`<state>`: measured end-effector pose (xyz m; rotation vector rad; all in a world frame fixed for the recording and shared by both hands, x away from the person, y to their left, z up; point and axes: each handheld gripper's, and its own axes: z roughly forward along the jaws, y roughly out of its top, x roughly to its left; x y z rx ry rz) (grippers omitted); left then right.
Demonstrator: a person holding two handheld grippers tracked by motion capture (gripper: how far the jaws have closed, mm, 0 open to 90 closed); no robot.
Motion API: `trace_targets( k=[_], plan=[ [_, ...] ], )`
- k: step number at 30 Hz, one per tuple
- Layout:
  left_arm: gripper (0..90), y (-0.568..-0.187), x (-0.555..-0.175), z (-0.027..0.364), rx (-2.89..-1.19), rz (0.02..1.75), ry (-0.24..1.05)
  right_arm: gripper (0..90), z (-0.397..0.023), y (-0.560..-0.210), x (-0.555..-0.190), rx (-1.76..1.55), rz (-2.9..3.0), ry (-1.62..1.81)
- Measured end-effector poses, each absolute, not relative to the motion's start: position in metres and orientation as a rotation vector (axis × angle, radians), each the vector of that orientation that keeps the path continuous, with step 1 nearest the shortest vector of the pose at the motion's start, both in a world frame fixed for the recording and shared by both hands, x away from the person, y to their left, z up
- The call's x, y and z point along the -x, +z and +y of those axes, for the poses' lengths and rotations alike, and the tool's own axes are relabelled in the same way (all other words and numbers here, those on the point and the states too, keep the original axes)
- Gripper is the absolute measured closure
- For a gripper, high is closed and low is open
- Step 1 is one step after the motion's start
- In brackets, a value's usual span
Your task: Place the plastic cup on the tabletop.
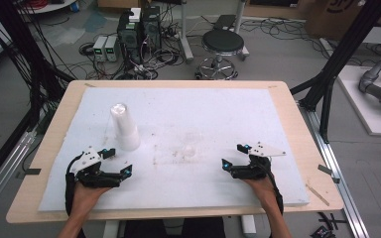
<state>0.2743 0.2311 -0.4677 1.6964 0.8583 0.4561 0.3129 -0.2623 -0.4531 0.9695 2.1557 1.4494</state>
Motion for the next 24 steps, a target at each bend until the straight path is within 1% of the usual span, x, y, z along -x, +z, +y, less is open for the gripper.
trace_targets(
  k=[24],
  plan=[
    [7.3, -0.4685, -0.275, 0.236, -1.654, 0.88, 0.437, 14.4, -0.2613, -0.4535, -0.3125, -0.977, 2.155, 1.434]
  ],
)
